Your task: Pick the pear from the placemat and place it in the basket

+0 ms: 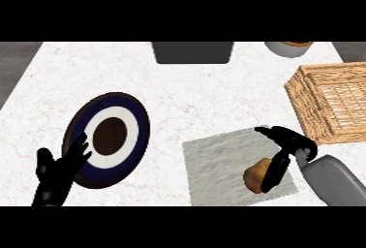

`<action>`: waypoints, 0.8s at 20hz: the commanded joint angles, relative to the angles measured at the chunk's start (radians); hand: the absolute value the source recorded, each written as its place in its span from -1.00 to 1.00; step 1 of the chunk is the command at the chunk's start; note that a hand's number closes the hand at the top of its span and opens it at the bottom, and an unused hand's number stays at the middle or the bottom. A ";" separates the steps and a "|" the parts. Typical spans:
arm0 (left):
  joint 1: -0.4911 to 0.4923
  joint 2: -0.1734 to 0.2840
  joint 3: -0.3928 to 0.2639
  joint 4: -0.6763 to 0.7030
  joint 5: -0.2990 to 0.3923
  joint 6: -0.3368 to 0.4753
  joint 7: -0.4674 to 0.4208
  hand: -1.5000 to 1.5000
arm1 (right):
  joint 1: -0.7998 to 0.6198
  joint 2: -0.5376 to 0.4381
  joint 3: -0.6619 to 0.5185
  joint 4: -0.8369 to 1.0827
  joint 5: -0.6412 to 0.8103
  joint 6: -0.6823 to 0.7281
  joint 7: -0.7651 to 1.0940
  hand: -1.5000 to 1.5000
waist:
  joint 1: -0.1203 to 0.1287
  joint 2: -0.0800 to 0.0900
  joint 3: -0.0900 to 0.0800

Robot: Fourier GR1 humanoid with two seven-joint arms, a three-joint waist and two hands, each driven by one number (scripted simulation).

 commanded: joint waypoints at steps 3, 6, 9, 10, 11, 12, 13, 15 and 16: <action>0.018 -0.028 0.002 0.078 -0.022 -0.011 0.000 0.00 | 0.022 0.031 -0.021 0.030 0.056 0.022 -0.038 -1.00 | -0.001 0.010 -0.013; -0.048 -0.055 0.004 0.115 -0.039 0.023 0.037 0.00 | 0.049 0.052 -0.007 0.035 0.094 -0.002 -0.044 -1.00 | -0.007 0.011 -0.013; 0.038 -0.034 0.010 0.081 -0.016 -0.048 -0.020 0.00 | 0.034 0.046 -0.035 0.058 0.108 0.019 -0.052 -1.00 | 0.000 0.010 -0.013; -0.013 -0.033 0.019 0.131 -0.018 -0.051 -0.009 0.00 | 0.042 0.088 -0.004 0.092 0.149 -0.022 -0.078 -1.00 | -0.002 0.012 -0.013; -0.009 -0.037 0.020 0.091 -0.029 -0.025 0.024 0.00 | 0.052 0.104 -0.014 0.075 0.149 -0.032 -0.062 -1.00 | -0.001 0.010 -0.013; 0.043 -0.058 -0.018 0.040 -0.055 -0.005 0.026 0.00 | 0.064 0.068 -0.023 0.047 0.128 0.021 -0.064 1.00 | -0.001 0.009 -0.012; 0.066 -0.065 -0.024 0.031 -0.061 -0.006 0.003 0.00 | 0.003 0.084 -0.019 0.102 0.157 0.029 -0.098 1.00 | 0.007 0.011 -0.012; -0.026 -0.012 0.050 0.057 -0.005 -0.044 0.073 0.00 | -0.018 0.072 0.003 0.117 0.207 0.040 -0.165 1.00 | 0.006 0.012 -0.012; 0.043 -0.023 0.037 0.062 -0.028 -0.043 0.010 0.00 | 0.040 0.048 0.010 0.018 0.212 0.042 -0.142 1.00 | 0.000 0.009 -0.013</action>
